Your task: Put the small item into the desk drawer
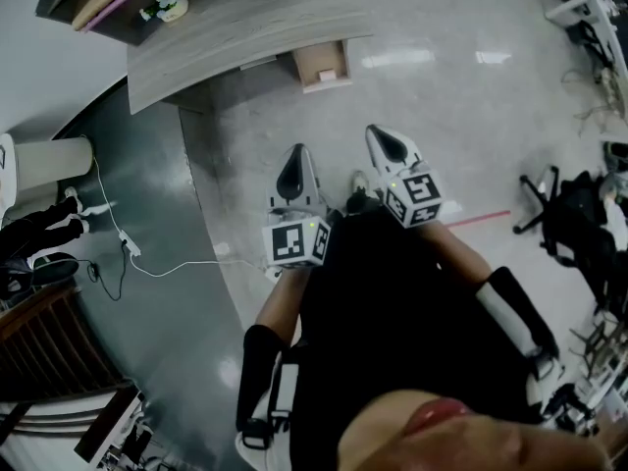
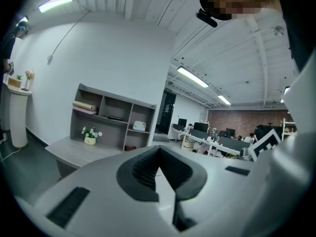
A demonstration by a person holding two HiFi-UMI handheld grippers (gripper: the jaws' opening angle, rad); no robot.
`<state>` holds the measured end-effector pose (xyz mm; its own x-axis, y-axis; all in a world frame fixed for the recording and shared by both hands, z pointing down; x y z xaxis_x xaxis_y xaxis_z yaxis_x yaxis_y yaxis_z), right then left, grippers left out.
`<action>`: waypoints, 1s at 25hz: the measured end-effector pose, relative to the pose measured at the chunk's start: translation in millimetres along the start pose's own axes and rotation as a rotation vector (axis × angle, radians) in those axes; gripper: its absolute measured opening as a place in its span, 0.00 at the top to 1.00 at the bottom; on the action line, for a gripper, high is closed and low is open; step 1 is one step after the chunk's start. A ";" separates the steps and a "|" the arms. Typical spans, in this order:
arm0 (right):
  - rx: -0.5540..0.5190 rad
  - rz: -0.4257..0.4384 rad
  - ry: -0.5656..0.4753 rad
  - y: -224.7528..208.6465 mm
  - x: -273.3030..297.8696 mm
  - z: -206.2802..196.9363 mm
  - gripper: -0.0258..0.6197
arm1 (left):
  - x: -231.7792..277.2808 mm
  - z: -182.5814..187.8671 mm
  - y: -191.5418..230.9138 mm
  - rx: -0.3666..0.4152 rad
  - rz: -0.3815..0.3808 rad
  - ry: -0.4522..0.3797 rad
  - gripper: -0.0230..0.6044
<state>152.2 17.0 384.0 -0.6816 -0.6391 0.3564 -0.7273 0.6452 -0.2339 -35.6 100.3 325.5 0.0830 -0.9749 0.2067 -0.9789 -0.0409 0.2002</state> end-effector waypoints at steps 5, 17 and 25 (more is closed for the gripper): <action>-0.064 0.027 -0.086 38.8 -28.6 25.4 0.96 | -24.6 6.5 14.8 -0.002 0.002 -0.012 0.98; -0.105 0.012 -0.103 86.0 -43.9 23.7 0.96 | -55.8 21.0 23.3 -0.009 -0.016 -0.097 0.98; -0.124 0.000 -0.102 87.5 -46.9 21.2 0.96 | -57.6 19.9 21.8 -0.007 -0.034 -0.095 0.98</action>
<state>118.7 94.5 327.7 -0.6910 -0.6742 0.2607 -0.7159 0.6881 -0.1179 -65.4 151.2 299.0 0.0973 -0.9894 0.1078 -0.9744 -0.0727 0.2126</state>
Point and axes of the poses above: the fingertips, and each gripper's own axes: x forward along the fingers, y to its left, z out of its top, the point moved 8 cm from there along -x, backward along the fingers, and after that the axes turned 1 degree about x, right-handed, at the moved point
